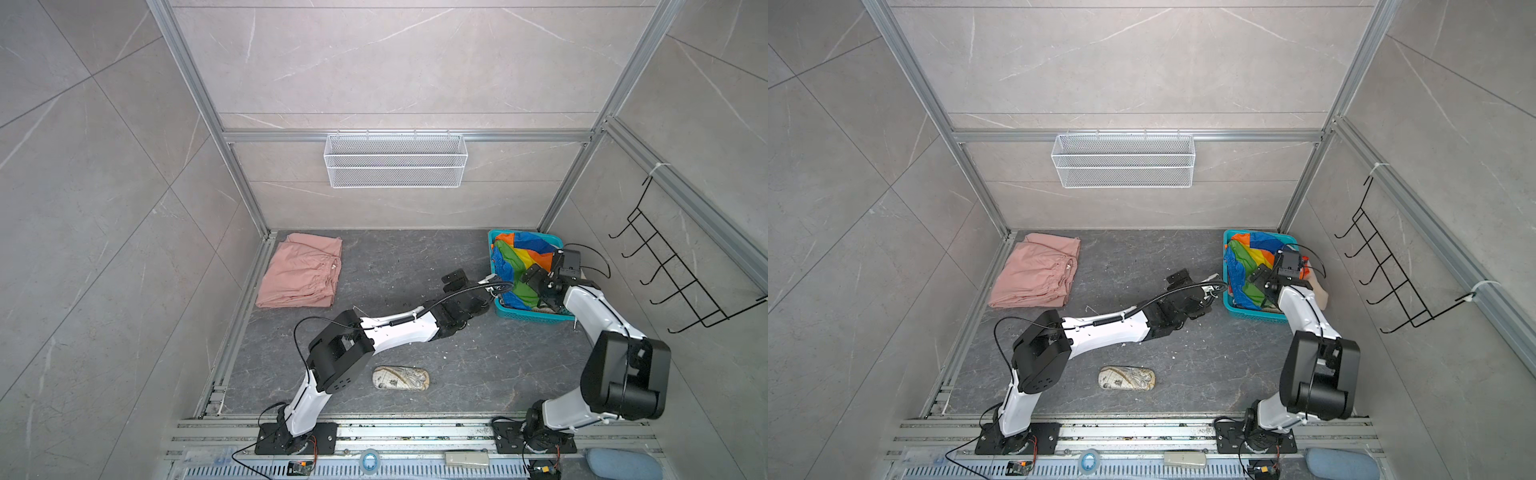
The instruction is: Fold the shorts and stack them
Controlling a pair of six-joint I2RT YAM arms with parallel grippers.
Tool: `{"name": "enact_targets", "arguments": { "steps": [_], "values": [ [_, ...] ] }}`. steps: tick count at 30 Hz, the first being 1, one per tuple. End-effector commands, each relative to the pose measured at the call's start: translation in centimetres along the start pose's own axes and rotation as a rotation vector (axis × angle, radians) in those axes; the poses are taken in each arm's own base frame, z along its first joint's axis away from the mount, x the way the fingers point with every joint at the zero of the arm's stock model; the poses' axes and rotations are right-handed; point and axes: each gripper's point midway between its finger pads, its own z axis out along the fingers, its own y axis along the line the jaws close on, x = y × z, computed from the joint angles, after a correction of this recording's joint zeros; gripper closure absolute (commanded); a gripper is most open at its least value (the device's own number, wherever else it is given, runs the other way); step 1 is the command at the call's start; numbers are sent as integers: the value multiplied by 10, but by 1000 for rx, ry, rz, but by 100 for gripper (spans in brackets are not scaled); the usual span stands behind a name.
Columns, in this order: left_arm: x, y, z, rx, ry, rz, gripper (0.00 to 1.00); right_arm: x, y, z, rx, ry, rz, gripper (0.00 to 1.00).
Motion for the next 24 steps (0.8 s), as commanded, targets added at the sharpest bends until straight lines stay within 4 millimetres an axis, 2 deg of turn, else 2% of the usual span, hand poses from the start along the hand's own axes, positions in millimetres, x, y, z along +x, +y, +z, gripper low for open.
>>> {"name": "enact_targets", "arguments": {
  "steps": [1,3,4,6,7,9,10,11,15,18,21,24],
  "values": [
    [-40,50,-10,-92,-109,-46,0,-14,6,13,13,-5,30,2],
    [-42,48,-7,-84,-107,-38,0,-15,9,24,9,8,39,9],
    [-41,46,-6,-77,-97,-31,0,-16,11,28,5,18,35,16],
    [-39,43,-4,-54,-68,-33,0,-15,12,35,13,41,25,43],
    [-38,43,-4,-41,-48,-41,0,-15,12,36,14,49,19,61],
    [-34,40,-7,-14,-19,-64,0,-13,10,36,21,53,15,76],
    [-32,39,-9,3,-10,-88,0,-12,10,36,22,56,13,90],
    [-29,37,-13,22,-4,-114,0,-12,9,34,23,60,13,98],
    [-22,34,-27,77,15,-196,0,-18,20,8,-39,36,20,100],
    [-18,37,-36,95,43,-244,0,-31,46,-29,-164,5,26,100],
    [-20,44,-46,122,54,-325,0,-45,86,-85,-319,-67,-17,100],
    [-22,57,-61,167,50,-445,0,-52,133,-152,-474,-113,-115,100]
  ]
}}
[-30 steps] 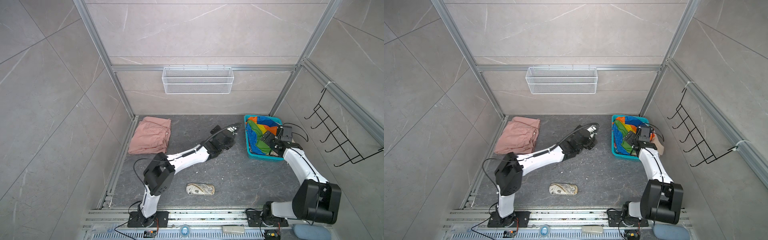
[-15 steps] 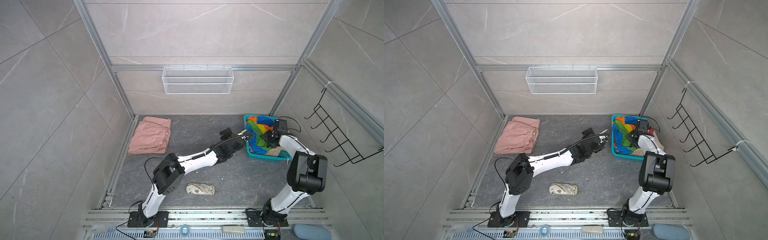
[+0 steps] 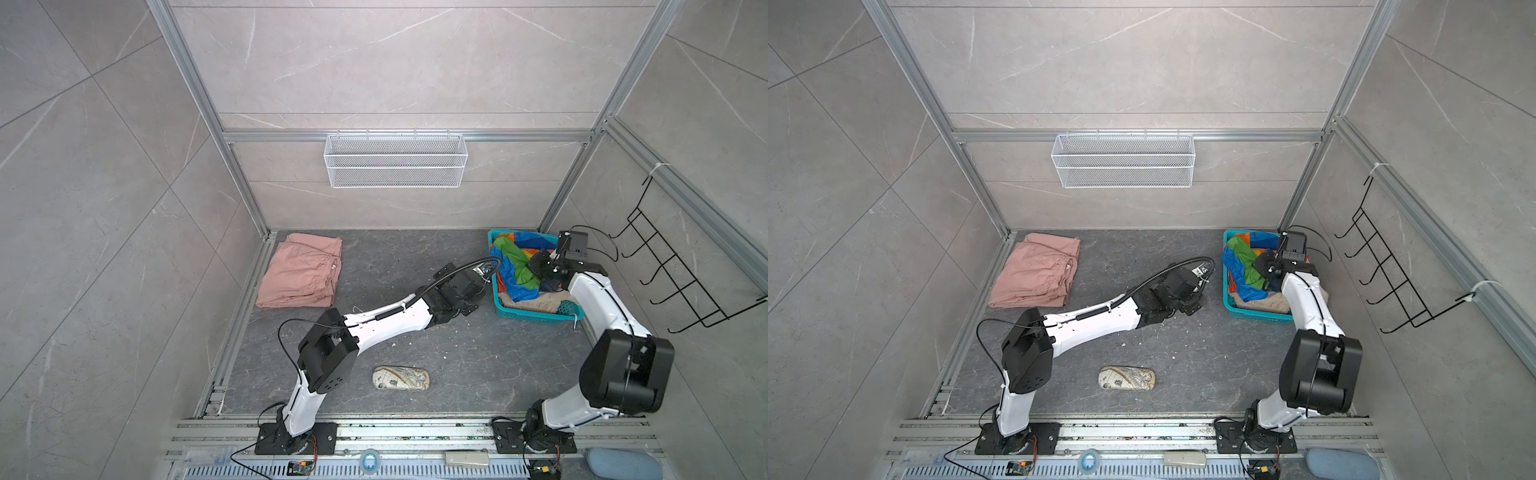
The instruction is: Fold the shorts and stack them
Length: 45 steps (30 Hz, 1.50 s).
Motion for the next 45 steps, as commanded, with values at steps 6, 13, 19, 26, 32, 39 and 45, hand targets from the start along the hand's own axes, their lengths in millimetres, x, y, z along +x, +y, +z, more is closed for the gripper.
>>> {"name": "enact_targets", "arguments": {
  "steps": [6,13,19,26,32,39,45],
  "values": [
    [-14,91,-84,91,-91,-566,0,20,203,-181,-537,-69,-302,100],
    [26,149,-157,25,-141,-802,0,104,252,-146,-615,106,-305,100],
    [95,165,-160,-37,-35,-986,0,214,262,-35,-549,427,-350,75],
    [106,143,-136,43,34,-1096,0,263,242,-17,-554,573,-445,32],
    [83,137,-133,137,-8,-1180,0,280,219,-27,-582,611,-447,27],
    [65,135,-126,192,-33,-1101,0,293,199,-22,-555,649,-467,24],
    [57,149,-110,111,-7,-933,0,278,189,-15,-522,636,-435,22]
  ]
}}
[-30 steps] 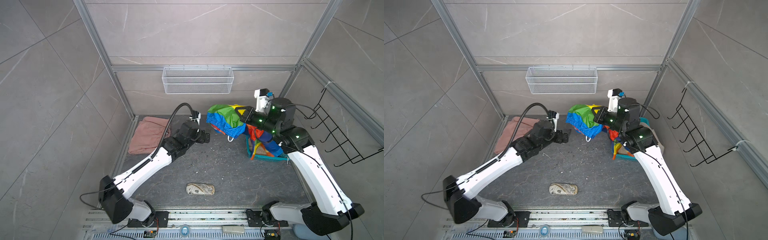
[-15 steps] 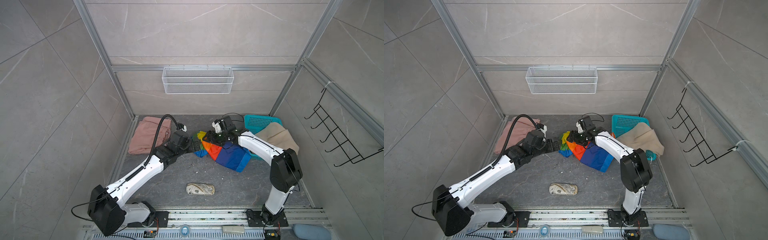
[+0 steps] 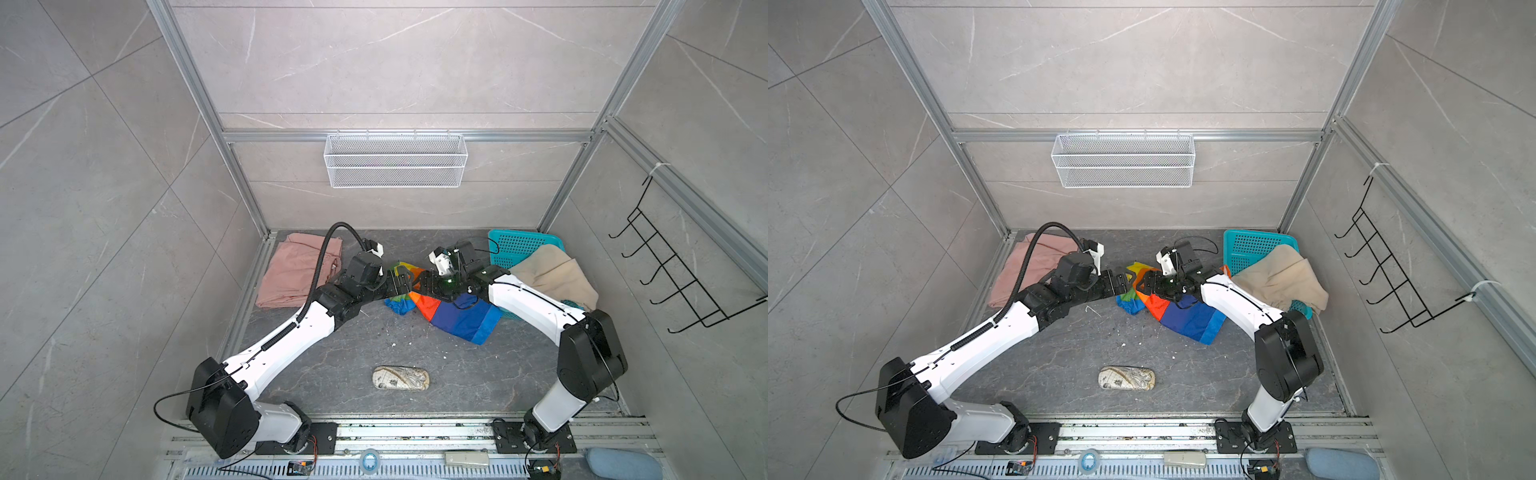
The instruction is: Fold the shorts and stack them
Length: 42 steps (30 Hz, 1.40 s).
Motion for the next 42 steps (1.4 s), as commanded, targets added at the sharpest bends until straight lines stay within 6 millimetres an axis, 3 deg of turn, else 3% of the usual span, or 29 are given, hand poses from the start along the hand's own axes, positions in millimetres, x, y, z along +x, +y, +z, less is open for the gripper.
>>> {"name": "enact_targets", "arguments": {
  "steps": [1,9,16,23,26,30,32,35,37,42],
  "values": [
    [-29,-10,4,-39,-35,158,0,-3,-4,-8,12,-10,-14,22],
    [-32,-20,39,-19,35,350,0,0,-30,-23,94,-16,38,16],
    [-27,-21,57,27,9,521,0,14,-49,-70,178,-70,74,6],
    [-10,11,62,-72,45,569,0,58,-109,-105,397,-85,157,1],
    [-14,31,61,-192,49,557,0,71,-124,-126,455,-133,180,1],
    [-23,44,59,-286,29,560,0,87,-139,-149,515,-171,193,1],
    [-23,37,59,-251,26,572,0,94,-149,-148,532,-158,213,2],
    [-15,29,60,-189,47,617,0,95,-153,-129,492,-131,236,6],
    [-18,39,57,-248,34,583,0,88,-152,-115,450,-132,248,13],
    [-3,62,50,-334,111,569,0,65,-144,-87,381,-149,251,45]
  ]
}}
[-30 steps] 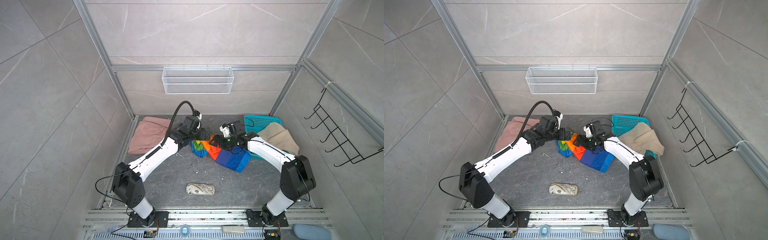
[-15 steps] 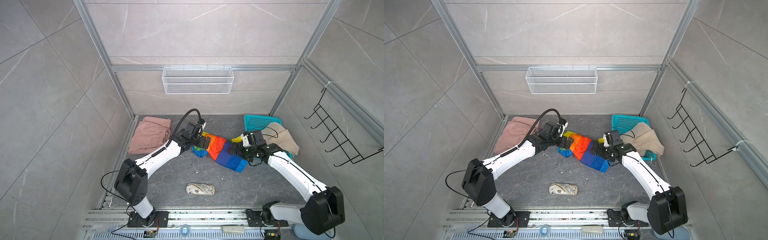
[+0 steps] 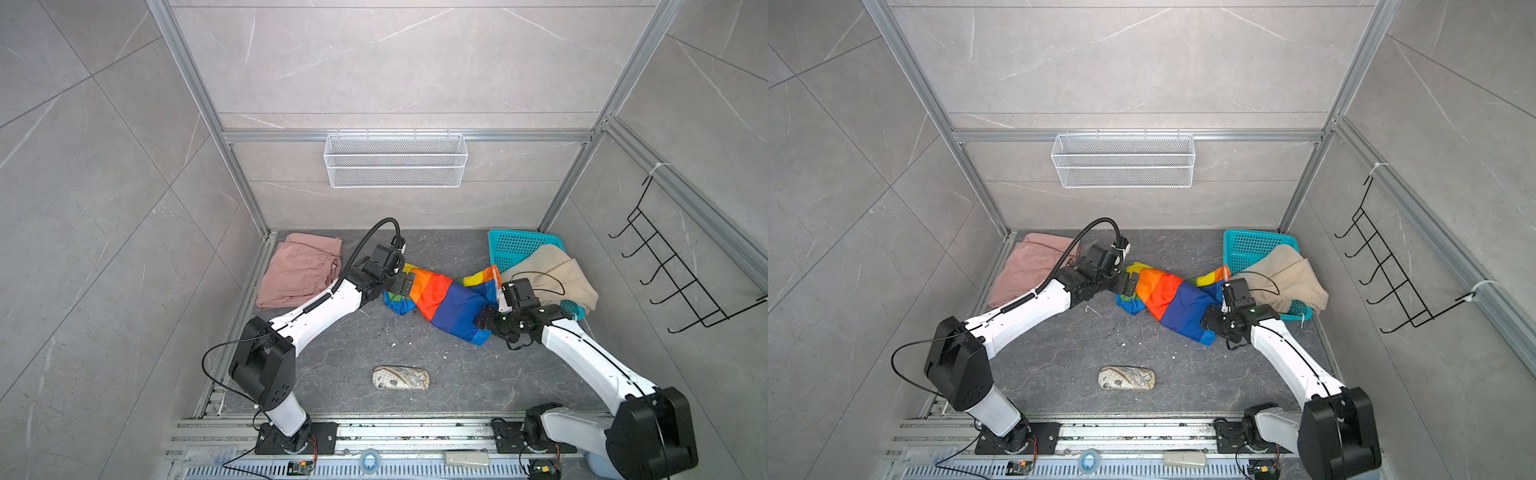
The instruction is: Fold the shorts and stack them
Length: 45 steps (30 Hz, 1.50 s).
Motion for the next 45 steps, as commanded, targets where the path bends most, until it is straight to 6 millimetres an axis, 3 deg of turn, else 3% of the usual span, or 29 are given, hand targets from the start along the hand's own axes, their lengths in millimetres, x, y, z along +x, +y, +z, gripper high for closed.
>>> {"name": "enact_targets", "arguments": {
  "steps": [1,4,8,12,14,16,20,24,28,31,34,39,45],
  "values": [
    [9,13,-10,-53,41,-5,1,-18,33,8,-81,-44,-24,53],
    [23,15,-13,-62,76,-32,3,-22,66,15,-96,-46,-85,69],
    [30,21,-21,-83,83,-63,8,-35,107,14,-173,-50,-107,84],
    [34,29,-30,-115,59,-88,8,-67,145,-14,-241,-105,-150,89],
    [35,27,-31,-101,57,-82,1,-84,158,-32,-249,-148,-179,90],
    [39,26,-30,-94,68,-83,0,-100,165,-51,-249,-193,-207,90],
    [46,13,-23,-30,100,-105,0,-133,160,-81,-286,-253,-174,90],
    [46,-6,-12,70,110,-159,0,-161,143,-96,-337,-293,-82,90],
    [38,-39,-4,247,107,-246,0,-180,125,-99,-321,-317,-47,90],
    [42,-50,8,296,117,-301,0,-185,119,-92,-338,-297,-21,90],
    [60,-51,22,269,163,-332,0,-185,122,-84,-371,-283,-15,90],
    [84,-36,35,120,191,-325,0,-190,123,-78,-361,-265,-40,89],
    [75,-20,57,3,150,-306,0,-189,129,-75,-400,-236,-47,89]
  ]
}}
